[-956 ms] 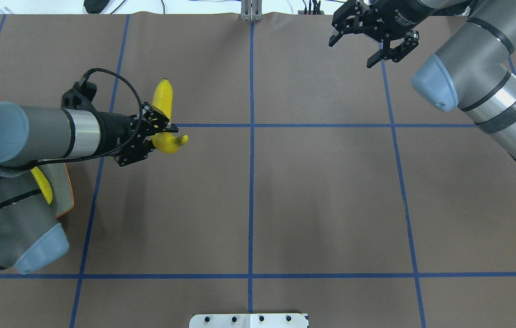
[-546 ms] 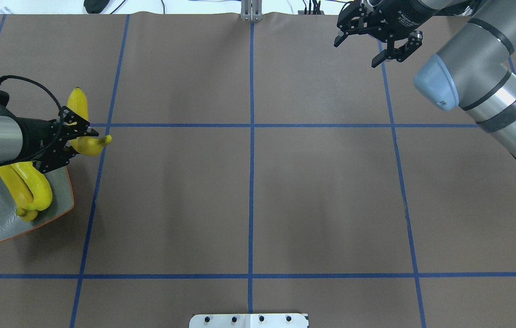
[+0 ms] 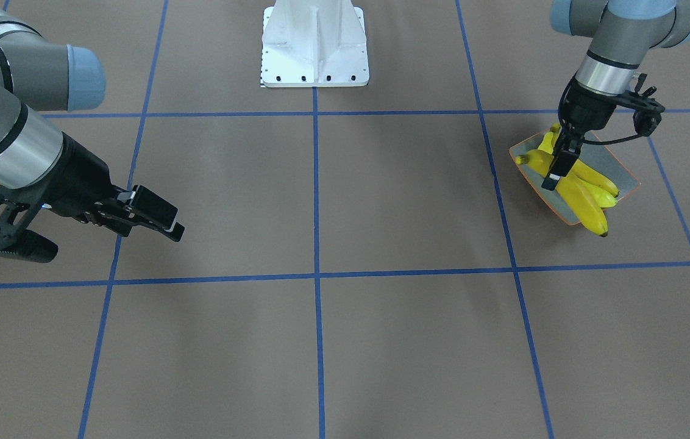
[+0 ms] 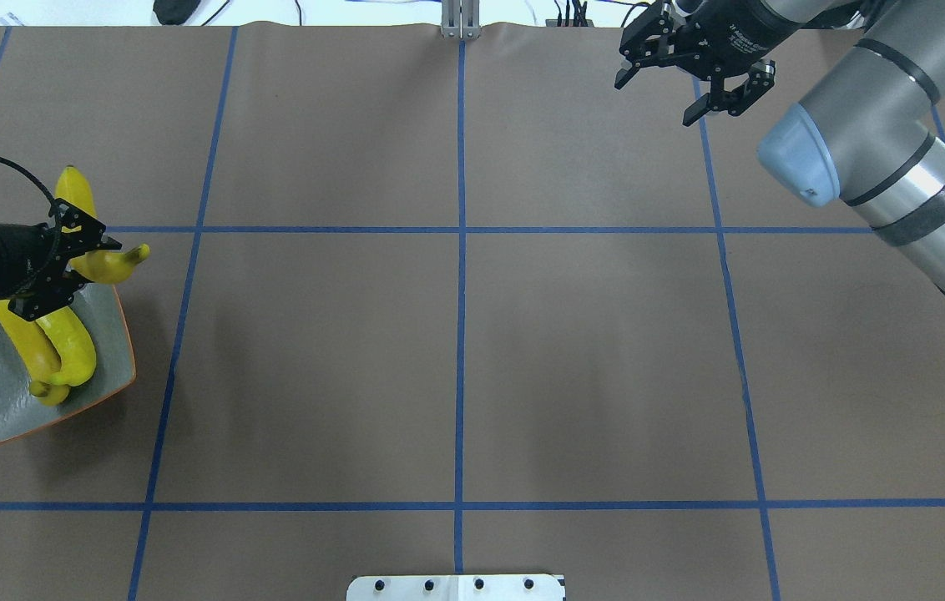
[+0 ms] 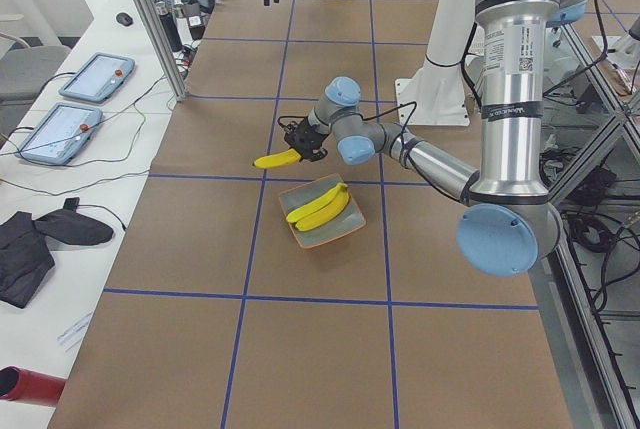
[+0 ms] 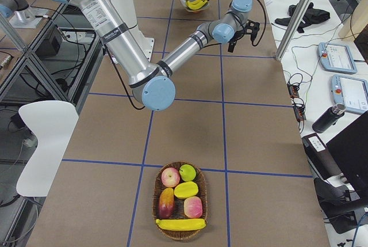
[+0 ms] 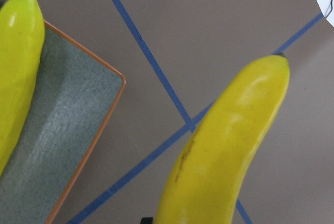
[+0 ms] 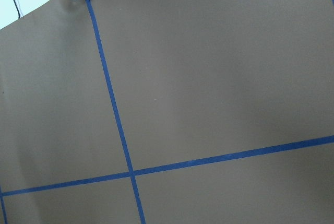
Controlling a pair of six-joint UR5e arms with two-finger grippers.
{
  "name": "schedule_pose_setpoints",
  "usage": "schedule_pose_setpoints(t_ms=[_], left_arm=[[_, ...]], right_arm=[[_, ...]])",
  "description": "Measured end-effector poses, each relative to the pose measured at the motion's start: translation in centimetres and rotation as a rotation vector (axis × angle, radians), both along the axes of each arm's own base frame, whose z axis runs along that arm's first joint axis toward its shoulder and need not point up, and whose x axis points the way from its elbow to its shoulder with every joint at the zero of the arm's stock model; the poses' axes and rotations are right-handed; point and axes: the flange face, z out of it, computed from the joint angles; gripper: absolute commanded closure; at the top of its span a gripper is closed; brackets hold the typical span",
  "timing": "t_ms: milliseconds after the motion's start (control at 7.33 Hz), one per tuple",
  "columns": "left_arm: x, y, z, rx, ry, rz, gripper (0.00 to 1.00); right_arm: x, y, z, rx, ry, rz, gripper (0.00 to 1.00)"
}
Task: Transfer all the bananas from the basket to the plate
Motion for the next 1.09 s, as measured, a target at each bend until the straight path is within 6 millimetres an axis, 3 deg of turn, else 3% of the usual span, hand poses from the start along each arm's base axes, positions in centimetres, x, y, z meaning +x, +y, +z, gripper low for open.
schedule_pose_setpoints(t_ms=[546,1092], left_arm=[[0.9,-0.3,3.1,-0.045,-0.042,0.013,1.0],[0.5,1.1,4.6,-0.08,-0.053,0.086,1.0]], right_arm=[[-0.1,0.1,0.0,0.001,0.0,-0.002,0.0],[-0.2,0.1,0.0,0.001,0.0,-0.003,0.0]])
